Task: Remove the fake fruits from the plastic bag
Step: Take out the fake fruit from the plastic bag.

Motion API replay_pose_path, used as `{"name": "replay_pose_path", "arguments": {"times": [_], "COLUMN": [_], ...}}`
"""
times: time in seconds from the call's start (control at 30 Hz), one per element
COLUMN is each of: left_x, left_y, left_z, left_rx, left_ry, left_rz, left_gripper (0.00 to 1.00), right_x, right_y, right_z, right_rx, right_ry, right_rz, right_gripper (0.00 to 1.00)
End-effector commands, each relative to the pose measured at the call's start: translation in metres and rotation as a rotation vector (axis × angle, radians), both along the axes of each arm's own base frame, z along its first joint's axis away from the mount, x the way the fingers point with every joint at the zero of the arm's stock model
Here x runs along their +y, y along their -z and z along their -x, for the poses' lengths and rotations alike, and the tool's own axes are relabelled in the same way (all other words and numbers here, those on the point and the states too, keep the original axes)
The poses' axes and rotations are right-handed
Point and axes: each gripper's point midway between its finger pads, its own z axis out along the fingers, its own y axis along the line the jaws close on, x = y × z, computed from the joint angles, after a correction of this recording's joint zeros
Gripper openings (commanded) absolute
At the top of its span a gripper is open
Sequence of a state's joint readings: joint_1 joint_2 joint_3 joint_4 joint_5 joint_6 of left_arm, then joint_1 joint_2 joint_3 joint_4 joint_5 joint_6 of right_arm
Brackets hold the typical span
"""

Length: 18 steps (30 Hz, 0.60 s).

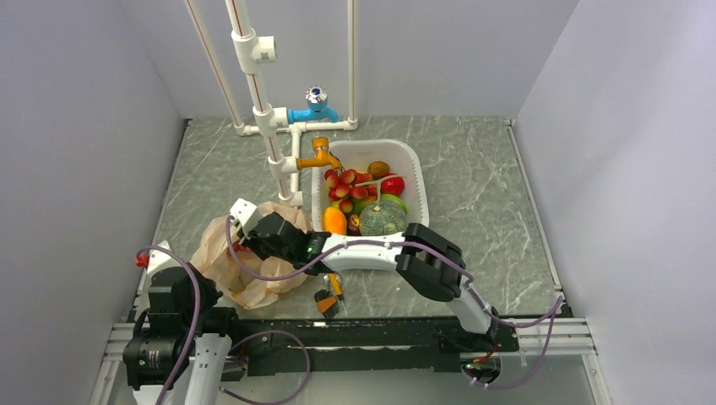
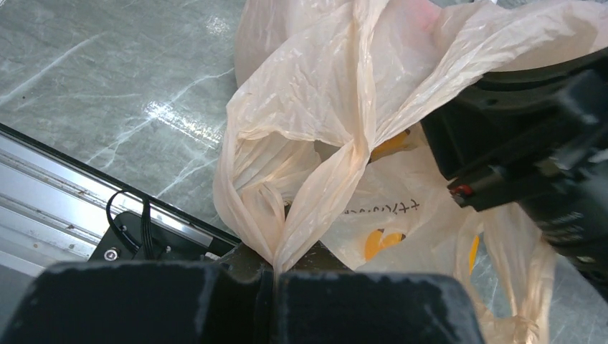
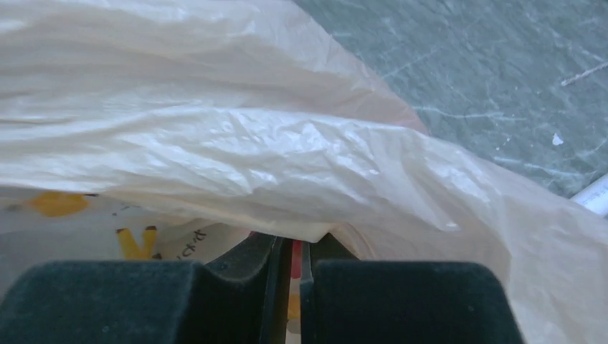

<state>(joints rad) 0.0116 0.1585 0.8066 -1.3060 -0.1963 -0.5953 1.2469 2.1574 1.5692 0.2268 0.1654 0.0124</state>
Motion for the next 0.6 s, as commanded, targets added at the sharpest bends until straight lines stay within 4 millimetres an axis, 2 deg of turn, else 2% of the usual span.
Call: {"name": "replay_pose_path", "arguments": {"times": [0.0,0.13,0.57], "left_x": [-0.006,-0.008,-0.010], "left_y": [-0.006,-0.007,-0.005], "left_z": [-0.006,-0.008,-0.015], "left_rx": [-0.027,-0.036,-0.041], "left_ry": [0.038,0.045,0.027], "left_rz": [0.008,0.020,0.052], "left_gripper": [0.00,0.00,0.00], "right_x": [-0.003,-0.014,-0.041], "right_y": [-0.066,-0.080,-0.123], "right_z": [0.011,0.029,0.065], "right_rx": [0.008,0.048,0.141], "right_ry": [-0.027,-0.073,-0.167], "right_rz": [-0.133,-0.152,-0.280], "right_gripper": [0.00,0.00,0.00]}}
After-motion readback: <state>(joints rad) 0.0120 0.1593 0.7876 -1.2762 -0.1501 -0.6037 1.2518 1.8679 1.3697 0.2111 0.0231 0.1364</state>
